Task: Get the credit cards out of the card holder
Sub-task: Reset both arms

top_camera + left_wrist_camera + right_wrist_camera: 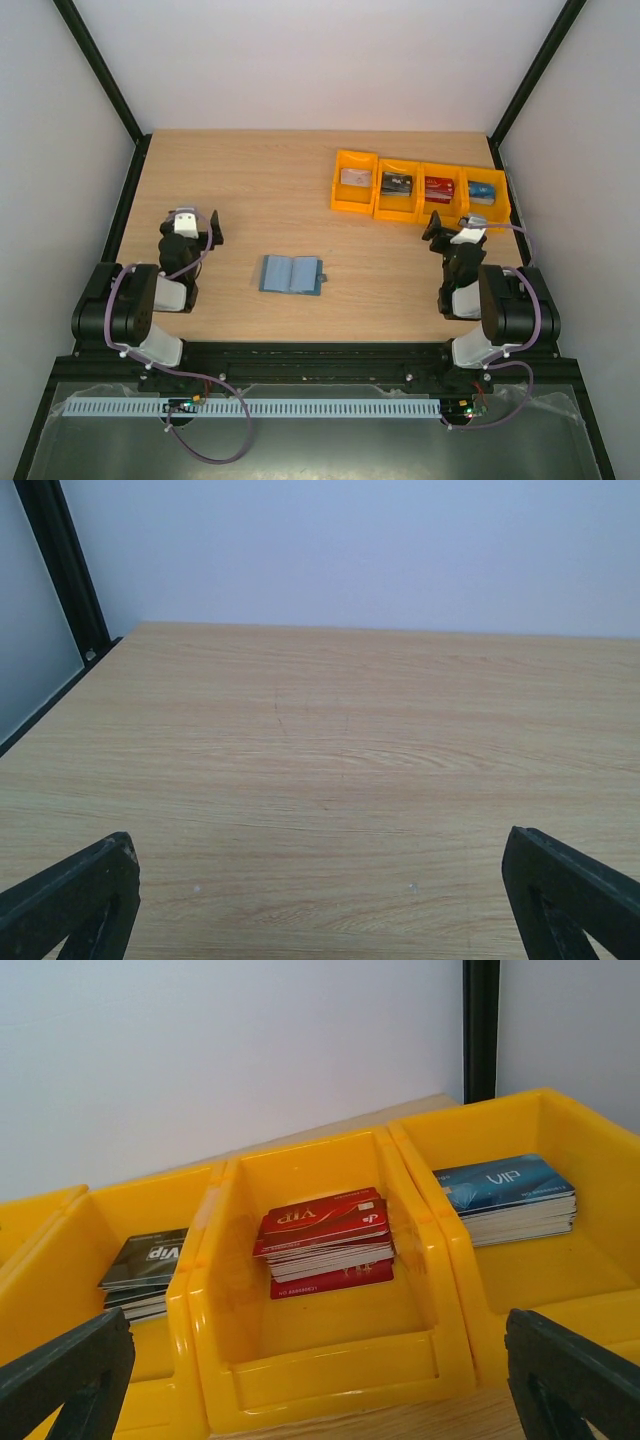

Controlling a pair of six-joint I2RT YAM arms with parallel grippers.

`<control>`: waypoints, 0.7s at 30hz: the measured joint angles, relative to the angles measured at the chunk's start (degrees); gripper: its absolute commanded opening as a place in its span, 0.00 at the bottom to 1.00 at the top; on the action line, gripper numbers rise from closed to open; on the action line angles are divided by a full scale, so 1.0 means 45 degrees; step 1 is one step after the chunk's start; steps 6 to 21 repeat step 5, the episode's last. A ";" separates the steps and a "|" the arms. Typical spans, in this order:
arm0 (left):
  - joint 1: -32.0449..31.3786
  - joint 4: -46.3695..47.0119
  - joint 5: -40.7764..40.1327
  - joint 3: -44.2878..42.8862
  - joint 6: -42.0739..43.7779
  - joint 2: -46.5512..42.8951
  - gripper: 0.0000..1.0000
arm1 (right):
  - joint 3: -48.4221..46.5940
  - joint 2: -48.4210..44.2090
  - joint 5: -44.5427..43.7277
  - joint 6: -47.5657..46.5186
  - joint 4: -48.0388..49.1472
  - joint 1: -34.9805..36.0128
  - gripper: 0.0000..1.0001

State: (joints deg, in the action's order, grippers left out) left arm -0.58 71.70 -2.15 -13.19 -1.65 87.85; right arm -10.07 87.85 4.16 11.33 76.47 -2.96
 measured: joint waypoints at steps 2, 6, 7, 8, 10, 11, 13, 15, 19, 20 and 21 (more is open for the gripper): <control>0.0000 -0.0019 -0.0044 0.0000 -0.0015 0.0000 0.99 | 0.0000 0.0000 -0.0019 -0.0005 -0.0019 0.0000 0.99; 0.0000 -0.0019 -0.0102 0.0000 -0.0019 0.0000 1.00 | -0.0015 0.0000 -0.0044 -0.0010 -0.0097 0.0000 0.99; 0.0000 -0.0019 -0.0102 0.0000 -0.0019 0.0000 1.00 | -0.0015 0.0000 -0.0044 -0.0010 -0.0097 0.0000 0.99; 0.0000 -0.0019 -0.0102 0.0000 -0.0019 0.0000 1.00 | -0.0015 0.0000 -0.0044 -0.0010 -0.0097 0.0000 0.99; 0.0000 -0.0019 -0.0102 0.0000 -0.0019 0.0000 1.00 | -0.0015 0.0000 -0.0044 -0.0010 -0.0097 0.0000 0.99; 0.0000 -0.0019 -0.0102 0.0000 -0.0019 0.0000 1.00 | -0.0015 0.0000 -0.0044 -0.0010 -0.0097 0.0000 0.99; 0.0000 -0.0019 -0.0102 0.0000 -0.0019 0.0000 1.00 | -0.0015 0.0000 -0.0044 -0.0010 -0.0097 0.0000 0.99; 0.0000 -0.0019 -0.0102 0.0000 -0.0019 0.0000 1.00 | -0.0015 0.0000 -0.0044 -0.0010 -0.0097 0.0000 0.99; 0.0000 -0.0019 -0.0102 0.0000 -0.0019 0.0000 1.00 | -0.0015 0.0000 -0.0044 -0.0010 -0.0097 0.0000 0.99; 0.0000 -0.0019 -0.0102 0.0000 -0.0019 0.0000 1.00 | -0.0015 0.0000 -0.0044 -0.0010 -0.0097 0.0000 0.99; 0.0000 -0.0019 -0.0102 0.0000 -0.0019 0.0000 1.00 | -0.0015 0.0000 -0.0044 -0.0010 -0.0097 0.0000 0.99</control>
